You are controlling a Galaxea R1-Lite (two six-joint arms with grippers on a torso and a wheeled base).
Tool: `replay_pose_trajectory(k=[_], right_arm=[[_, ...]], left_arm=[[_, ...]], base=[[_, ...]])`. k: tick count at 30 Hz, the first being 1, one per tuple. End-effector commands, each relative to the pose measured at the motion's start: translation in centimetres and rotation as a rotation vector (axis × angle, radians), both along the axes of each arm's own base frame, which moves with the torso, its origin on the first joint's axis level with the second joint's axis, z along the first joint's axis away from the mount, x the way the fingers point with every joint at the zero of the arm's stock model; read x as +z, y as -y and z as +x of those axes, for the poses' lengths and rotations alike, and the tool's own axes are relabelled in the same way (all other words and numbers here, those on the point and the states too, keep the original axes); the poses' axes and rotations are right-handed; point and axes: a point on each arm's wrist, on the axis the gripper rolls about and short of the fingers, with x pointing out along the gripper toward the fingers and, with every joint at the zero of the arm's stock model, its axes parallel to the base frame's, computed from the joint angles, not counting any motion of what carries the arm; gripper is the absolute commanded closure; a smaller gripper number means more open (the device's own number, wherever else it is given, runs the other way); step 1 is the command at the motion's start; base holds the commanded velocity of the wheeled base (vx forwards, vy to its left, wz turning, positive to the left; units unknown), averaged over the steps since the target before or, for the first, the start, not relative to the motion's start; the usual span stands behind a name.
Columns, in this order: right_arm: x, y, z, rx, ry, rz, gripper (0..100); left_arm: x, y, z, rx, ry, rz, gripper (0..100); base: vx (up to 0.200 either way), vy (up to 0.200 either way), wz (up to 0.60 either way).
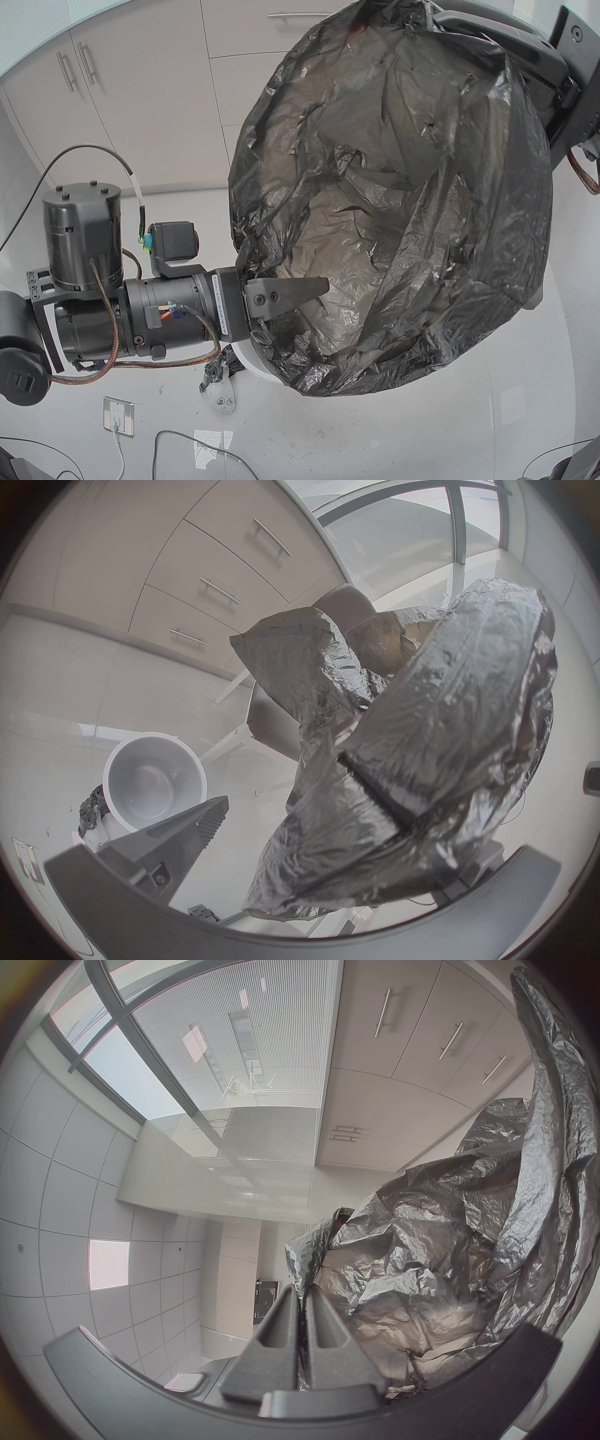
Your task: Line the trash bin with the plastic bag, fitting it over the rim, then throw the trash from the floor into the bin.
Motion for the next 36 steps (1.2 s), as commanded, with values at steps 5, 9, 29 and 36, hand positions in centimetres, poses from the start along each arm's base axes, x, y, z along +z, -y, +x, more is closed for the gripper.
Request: replay_pose_trajectory(k=[5, 9, 29, 36], right_arm=[[-0.09, 0.16, 0.16, -0.01, -0.002, -0.002, 100], [-0.04, 0.14, 0.19, -0.01, -0.001, -0.001, 100], [-0.34, -0.01, 0.49, -0.013, -0.011, -0.009, 100], [-0.57, -0.36, 0.7, -0.007, -0.017, -0.016, 100]], left_arm=[[0.39, -0.71, -1.14, 0.039, 0.023, -0.002, 0], [0.28, -0.73, -1.16, 0.042, 0.022, 0.001, 0], [0.26, -0.85, -0.95, 0.11, 0.031, 0.014, 100], [-0.03, -1.08, -1.08, 0.119, 0.005, 0.039, 100]], base=[[0.0, 0.0, 0.0], [0.0, 0.0, 0.0], [0.0, 0.0, 0.0], [0.0, 0.0, 0.0]])
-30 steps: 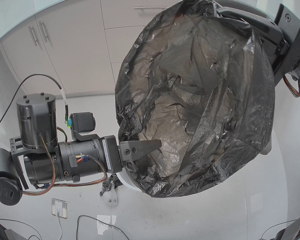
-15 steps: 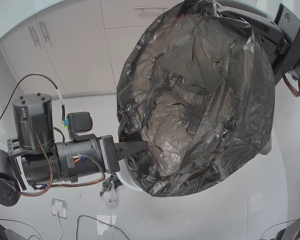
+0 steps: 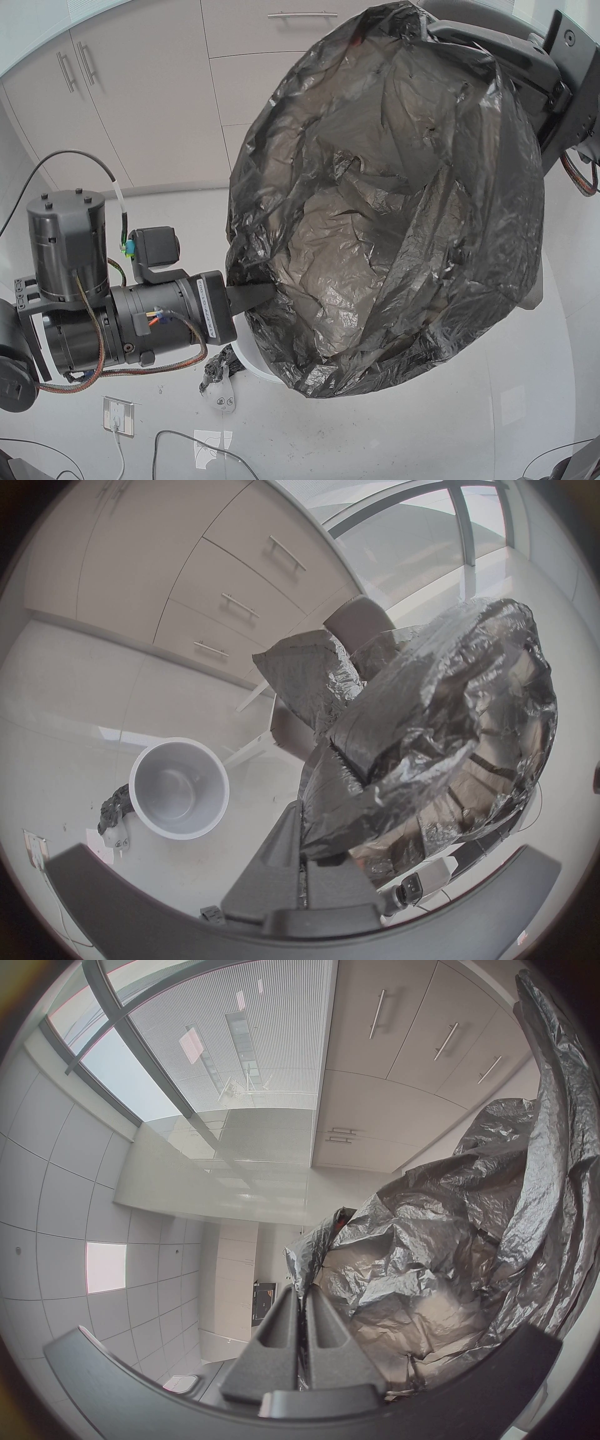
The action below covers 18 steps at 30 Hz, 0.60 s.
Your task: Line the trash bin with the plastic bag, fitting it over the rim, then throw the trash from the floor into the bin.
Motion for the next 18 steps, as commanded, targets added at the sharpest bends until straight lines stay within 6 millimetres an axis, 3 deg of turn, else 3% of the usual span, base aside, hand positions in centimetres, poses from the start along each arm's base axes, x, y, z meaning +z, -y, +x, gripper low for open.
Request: replay_pose_trajectory(k=[1, 10, 18], right_arm=[[-0.5, -0.5, 0.3, 0.008, -0.015, -0.013, 100], [-2.5, -0.8, 0.9, -0.03, -0.036, -0.127, 100], [-4.1, -1.9, 1.1, -0.191, 0.028, -0.282, 100]], left_arm=[[0.1, -0.3, -0.3, 0.002, -0.003, 0.002, 100], [0.6, -2.3, -2.7, 0.023, -0.07, 0.066, 100], [3.4, -4.7, -5.9, 0.029, -0.152, 0.01, 100]], base=[[0.0, 0.0, 0.0], [0.0, 0.0, 0.0], [0.0, 0.0, 0.0]])
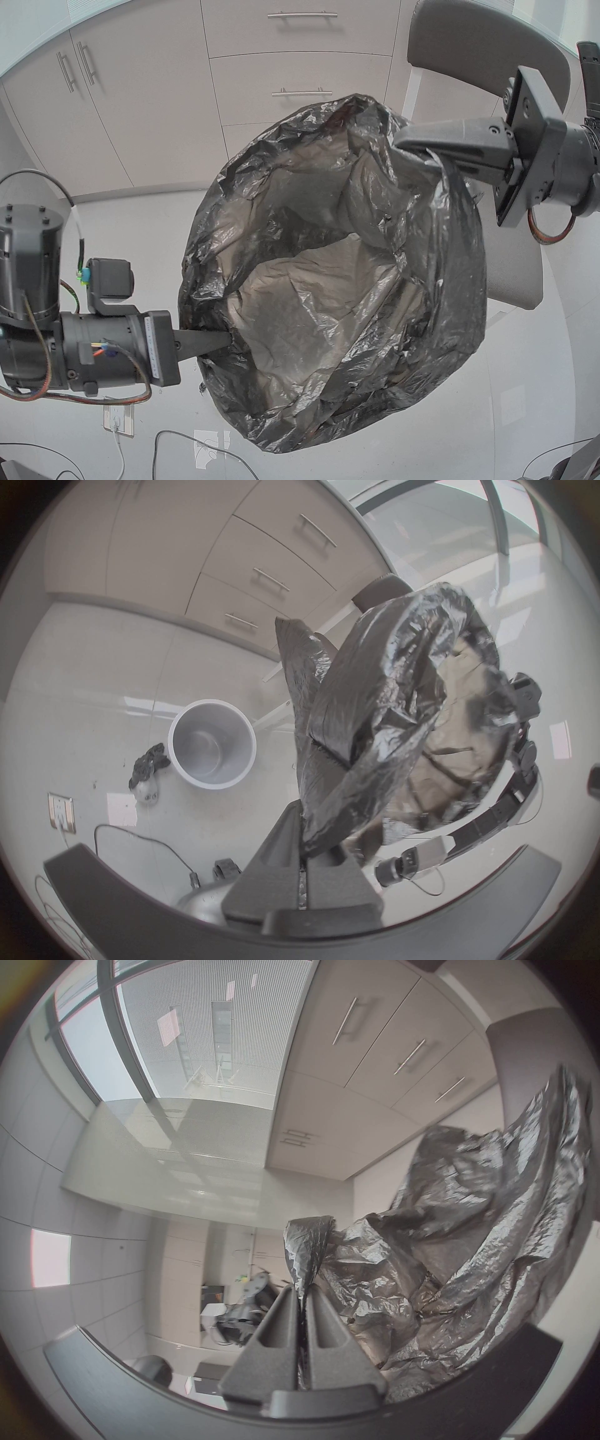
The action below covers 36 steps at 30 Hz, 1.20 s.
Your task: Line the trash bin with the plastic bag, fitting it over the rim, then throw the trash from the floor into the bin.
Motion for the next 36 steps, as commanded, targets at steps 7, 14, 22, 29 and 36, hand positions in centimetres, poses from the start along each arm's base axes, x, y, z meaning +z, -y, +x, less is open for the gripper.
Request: replay_pose_trajectory(k=[7, 14, 22, 29, 36], right_arm=[[-1.0, -2.2, -1.2, 0.038, -0.009, -0.066, 100], [-0.4, -3.8, -2.4, 0.108, -0.046, -0.059, 100], [-1.8, -4.8, -3.0, 0.157, -0.091, -0.102, 100], [-3.0, -6.0, -4.5, 0.237, -0.119, -0.137, 100], [-4.4, -7.1, -4.8, 0.281, -0.159, -0.176, 100]], left_arm=[[3.7, -2.9, -4.0, -0.049, 0.003, -0.154, 100], [4.1, -3.7, -5.0, -0.085, -0.043, -0.224, 100], [3.3, -4.0, -5.3, -0.104, -0.07, -0.225, 100], [2.8, -4.5, -5.8, -0.092, -0.101, -0.225, 100], [1.2, -4.5, -5.7, -0.08, -0.148, -0.191, 100]], base=[[0.0, 0.0, 0.0], [0.0, 0.0, 0.0], [0.0, 0.0, 0.0], [0.0, 0.0, 0.0], [0.0, 0.0, 0.0]])
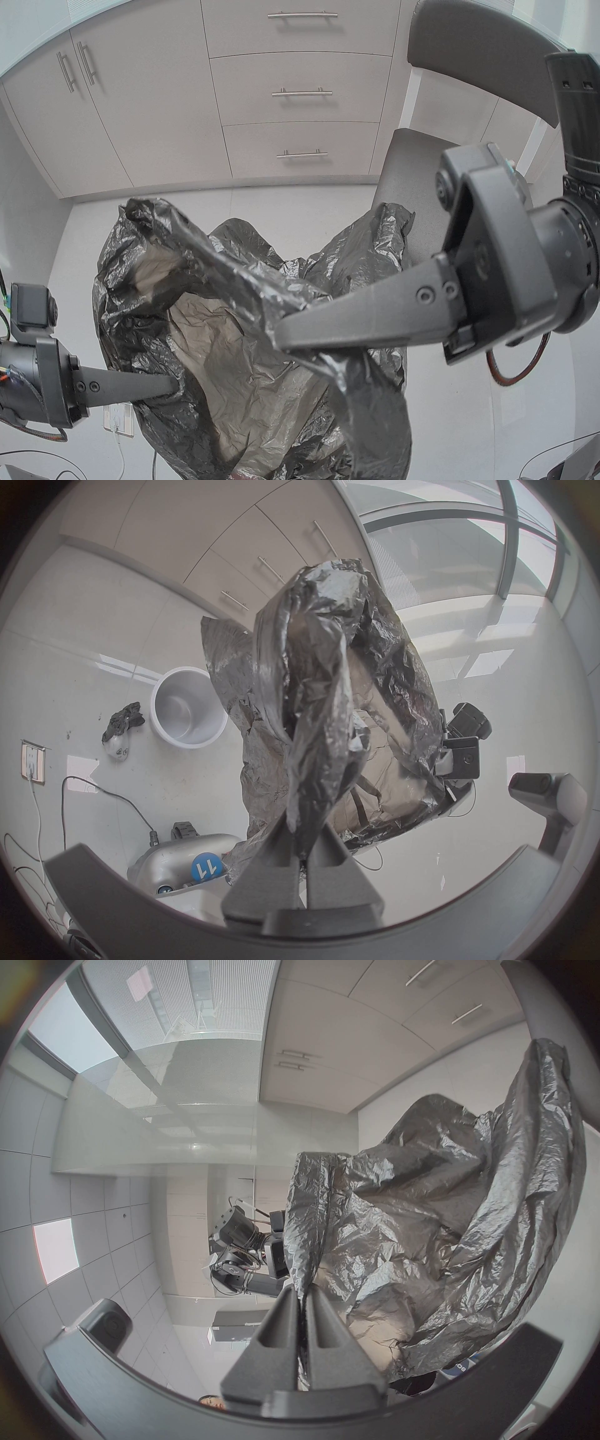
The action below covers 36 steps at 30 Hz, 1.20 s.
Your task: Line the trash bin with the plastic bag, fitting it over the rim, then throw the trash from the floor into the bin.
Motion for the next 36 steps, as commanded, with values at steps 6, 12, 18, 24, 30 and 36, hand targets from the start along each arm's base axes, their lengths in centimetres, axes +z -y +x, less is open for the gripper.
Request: replay_pose_trajectory(k=[6, 12, 18, 24, 30, 36], right_arm=[[-1.0, -1.9, -1.4, 0.089, -0.031, -0.029, 100], [-0.7, -3.7, -2.2, 0.144, -0.025, -0.02, 100], [-1.1, -6.0, -4.1, 0.225, -0.026, -0.034, 100], [-1.7, -7.4, -4.0, 0.216, -0.023, -0.051, 100], [-2.4, -7.8, -3.0, 0.099, 0.085, -0.087, 100], [-1.0, -6.5, -0.3, -0.104, 0.247, -0.095, 100]], left_arm=[[-0.8, -0.6, -0.5, 0.018, -0.015, 0.011, 100], [0.4, -1.9, -1.9, 0.021, 0.019, -0.024, 100], [0.4, -3.0, -3.2, 0.021, 0.014, -0.02, 100], [0.0, -3.4, -3.6, 0.036, -0.003, 0.0, 100], [-0.2, -3.6, -3.5, 0.094, -0.007, 0.024, 100], [-0.2, -3.6, -3.4, 0.108, -0.004, 0.026, 100]], base=[[0.0, 0.0, 0.0], [0.0, 0.0, 0.0], [0.0, 0.0, 0.0], [0.0, 0.0, 0.0], [0.0, 0.0, 0.0], [0.0, 0.0, 0.0]])
